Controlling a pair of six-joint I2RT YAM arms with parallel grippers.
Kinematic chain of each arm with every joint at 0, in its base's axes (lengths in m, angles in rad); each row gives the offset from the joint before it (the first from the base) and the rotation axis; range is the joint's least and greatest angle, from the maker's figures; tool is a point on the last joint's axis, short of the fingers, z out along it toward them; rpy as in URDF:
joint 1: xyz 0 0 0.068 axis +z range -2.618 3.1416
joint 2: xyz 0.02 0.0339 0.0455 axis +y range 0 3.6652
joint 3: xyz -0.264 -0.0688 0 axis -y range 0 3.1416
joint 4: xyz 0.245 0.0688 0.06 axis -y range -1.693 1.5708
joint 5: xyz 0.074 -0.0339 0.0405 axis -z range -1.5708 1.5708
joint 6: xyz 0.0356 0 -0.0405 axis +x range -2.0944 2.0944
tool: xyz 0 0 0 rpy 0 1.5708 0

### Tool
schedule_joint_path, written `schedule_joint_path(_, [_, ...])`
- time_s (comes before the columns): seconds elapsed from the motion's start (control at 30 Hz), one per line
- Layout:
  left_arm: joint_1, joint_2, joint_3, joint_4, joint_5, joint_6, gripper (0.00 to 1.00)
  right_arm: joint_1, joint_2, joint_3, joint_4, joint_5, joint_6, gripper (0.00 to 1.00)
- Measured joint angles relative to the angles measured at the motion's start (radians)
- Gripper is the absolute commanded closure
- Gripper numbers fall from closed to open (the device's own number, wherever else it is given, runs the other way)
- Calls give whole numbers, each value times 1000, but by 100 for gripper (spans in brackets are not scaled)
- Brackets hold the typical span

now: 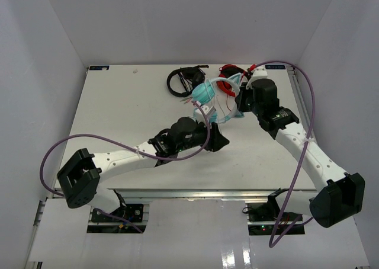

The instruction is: Wrap the headphones

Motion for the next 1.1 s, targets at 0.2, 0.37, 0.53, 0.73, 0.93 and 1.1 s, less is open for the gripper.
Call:
schedule_joint_path(0.2, [-94, -67, -176, 107, -123, 192, 86, -50, -34, 43, -63, -120, 60, 92])
schedule_joint_path(0.37, [-116, -96, -320, 259, -242, 329, 87, -97, -67, 75, -111, -253, 101, 92])
schedule_joint_path(0.53, [-128, -123, -428, 429, -301, 432, 89, -127, -77, 85, -128, -409, 136, 92])
schedule_joint_path(0.73, [-122, -123, -458, 555, -341, 573, 98, -166, -118, 32, -63, -718, 110, 92])
schedule_joint_path(0.93, [-20, -189, -472, 533, -190, 657, 98, -181, -206, 1, -75, -889, -179, 92])
schedule_joint_path(1.1, [143, -305, -468, 421, 79, 674, 98, -150, -193, 7, -257, -939, -541, 92])
